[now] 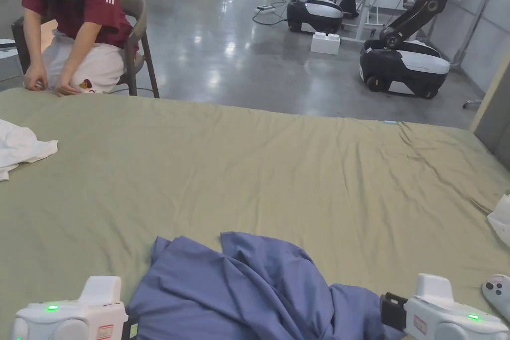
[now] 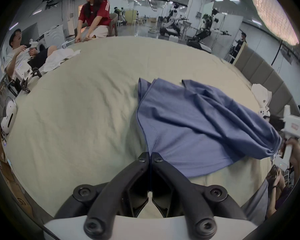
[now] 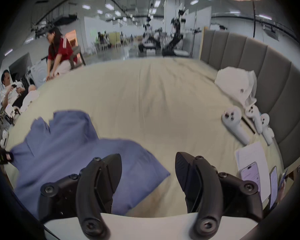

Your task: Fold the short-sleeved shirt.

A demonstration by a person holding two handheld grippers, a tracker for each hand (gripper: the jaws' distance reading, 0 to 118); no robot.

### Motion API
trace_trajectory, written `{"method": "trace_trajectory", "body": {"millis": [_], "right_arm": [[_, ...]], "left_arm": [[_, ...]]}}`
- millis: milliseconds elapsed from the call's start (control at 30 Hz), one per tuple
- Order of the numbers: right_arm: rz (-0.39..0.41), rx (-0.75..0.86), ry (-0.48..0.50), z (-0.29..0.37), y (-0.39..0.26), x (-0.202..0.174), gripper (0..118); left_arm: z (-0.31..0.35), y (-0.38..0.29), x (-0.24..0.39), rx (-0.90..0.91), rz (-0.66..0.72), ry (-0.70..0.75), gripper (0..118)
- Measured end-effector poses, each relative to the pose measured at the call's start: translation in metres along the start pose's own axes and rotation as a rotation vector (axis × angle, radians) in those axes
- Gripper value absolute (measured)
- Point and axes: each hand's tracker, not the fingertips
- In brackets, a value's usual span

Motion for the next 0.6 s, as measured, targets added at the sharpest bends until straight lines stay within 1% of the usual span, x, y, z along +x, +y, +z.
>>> {"method": "trace_trajectory", "body": {"millis": [33,67,100,133,167,200,233,267,400,600], "right_arm": [[0.001,-0.035,0.002,-0.008,-0.003,0.001,68],[-0.009,-0.077,0.019,-0.018,-0.008,0.001,65],[-0.013,-0.112,0.039,-0.025,-0.012,0.001,56],[-0.019,-0.134,0.050,-0.031,-0.016,0.000,56],[-0.019,-0.156,0.060,-0.034,-0.020,-0.001,50],[-0.025,-0.163,0.071,-0.036,-0.024,-0.003,38],[-0.027,-0.152,0.075,-0.033,-0.027,-0.005,17],[-0.043,-0.127,0.123,-0.031,-0.030,-0.006,4],[-0.006,-0.084,0.091,-0.017,-0.030,-0.009,2],[-0.006,0.059,0.098,0.032,0.000,-0.002,2]], "left_arm": [[0.003,0.000,0.001,0.005,-0.005,0.000,0],[0.006,-0.001,0.003,0.012,-0.008,-0.001,0],[0.009,-0.002,0.004,0.013,-0.009,-0.002,0],[-0.002,0.003,-0.004,0.006,-0.006,-0.006,0],[-0.002,0.002,-0.003,0.003,-0.002,-0.006,0],[-0.001,0.001,-0.002,0.002,-0.001,-0.006,0],[-0.001,0.000,-0.002,0.002,-0.001,-0.007,0],[-0.008,0.001,-0.004,0.000,0.000,-0.006,0],[-0.011,0.003,-0.009,0.009,0.011,-0.011,0],[0.015,0.025,-0.008,0.137,0.005,-0.035,0]]}}
